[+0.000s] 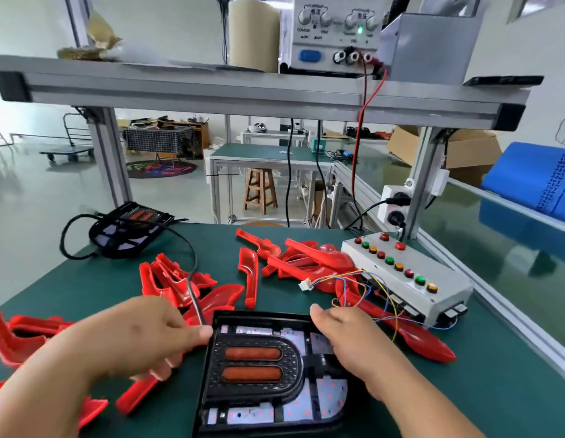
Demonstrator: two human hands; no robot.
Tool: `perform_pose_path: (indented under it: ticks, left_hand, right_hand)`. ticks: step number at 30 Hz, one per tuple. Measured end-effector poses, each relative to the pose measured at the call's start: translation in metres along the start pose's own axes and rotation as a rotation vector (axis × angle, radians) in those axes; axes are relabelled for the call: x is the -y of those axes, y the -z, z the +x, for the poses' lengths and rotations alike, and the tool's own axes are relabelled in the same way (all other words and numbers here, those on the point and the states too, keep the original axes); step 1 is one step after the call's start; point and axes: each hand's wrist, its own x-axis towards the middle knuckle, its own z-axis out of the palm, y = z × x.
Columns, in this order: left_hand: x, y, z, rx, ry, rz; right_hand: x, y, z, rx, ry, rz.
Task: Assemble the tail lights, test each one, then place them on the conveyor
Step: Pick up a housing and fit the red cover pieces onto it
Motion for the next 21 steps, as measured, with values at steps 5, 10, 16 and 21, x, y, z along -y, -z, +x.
perform_pose_path:
  ticks: [5, 10, 16, 21]
  left_hand:
    - [0.111, 0.033, -0.017, -0.523, 0.094, 0.128]
    - [0.2, -0.003, -0.018, -0.364, 0.068, 0.356]
    - [0.161, -0.01, -0.003, -0.28, 0.073, 0.469]
    - [0.104, -0.006, 0.024, -0.181, 0.091, 0.501]
  right_hand:
    - [-0.002, 0.0, 0.001, 0.035, -0.015, -0.021]
    - [-0.001, -0.002, 0.0, -0.011, -0.016, -0.038]
    - [-0.001, -0.005, 0.001, -0.032, -0.02, 0.0]
    - [0.003, -0.005, -0.001, -0.045, -0.031, 0.008]
